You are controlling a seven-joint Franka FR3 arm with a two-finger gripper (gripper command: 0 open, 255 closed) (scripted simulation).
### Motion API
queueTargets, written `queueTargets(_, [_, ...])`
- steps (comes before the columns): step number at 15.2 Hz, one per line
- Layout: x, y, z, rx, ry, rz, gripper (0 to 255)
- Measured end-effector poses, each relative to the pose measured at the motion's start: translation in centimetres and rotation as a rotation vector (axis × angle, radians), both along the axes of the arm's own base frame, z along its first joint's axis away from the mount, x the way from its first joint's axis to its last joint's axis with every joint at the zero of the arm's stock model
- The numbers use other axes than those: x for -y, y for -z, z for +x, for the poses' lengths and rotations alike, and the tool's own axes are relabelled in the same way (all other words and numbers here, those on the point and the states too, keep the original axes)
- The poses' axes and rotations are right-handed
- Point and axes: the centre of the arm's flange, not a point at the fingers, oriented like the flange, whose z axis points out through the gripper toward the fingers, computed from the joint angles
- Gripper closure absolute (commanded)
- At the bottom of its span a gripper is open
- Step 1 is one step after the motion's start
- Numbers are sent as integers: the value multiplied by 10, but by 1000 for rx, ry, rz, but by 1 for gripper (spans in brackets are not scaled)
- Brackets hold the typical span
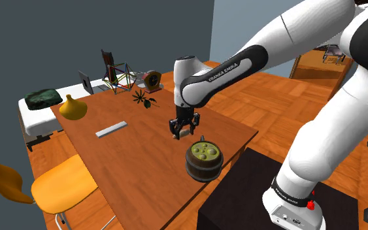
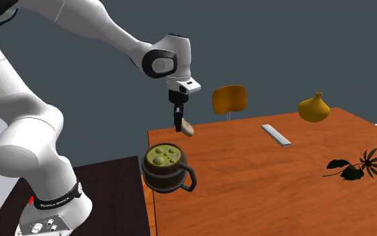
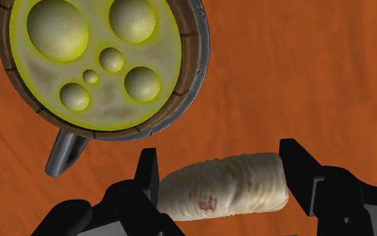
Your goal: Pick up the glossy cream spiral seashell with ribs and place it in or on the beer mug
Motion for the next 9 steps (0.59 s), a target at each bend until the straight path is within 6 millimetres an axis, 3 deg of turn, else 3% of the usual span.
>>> queueTargets(5, [41, 1, -48, 1, 1, -1, 255])
queueTargets(7, [61, 2, -77, 0, 1, -1, 255])
queueTargets(9, [71, 7, -85, 0, 0, 0, 255])
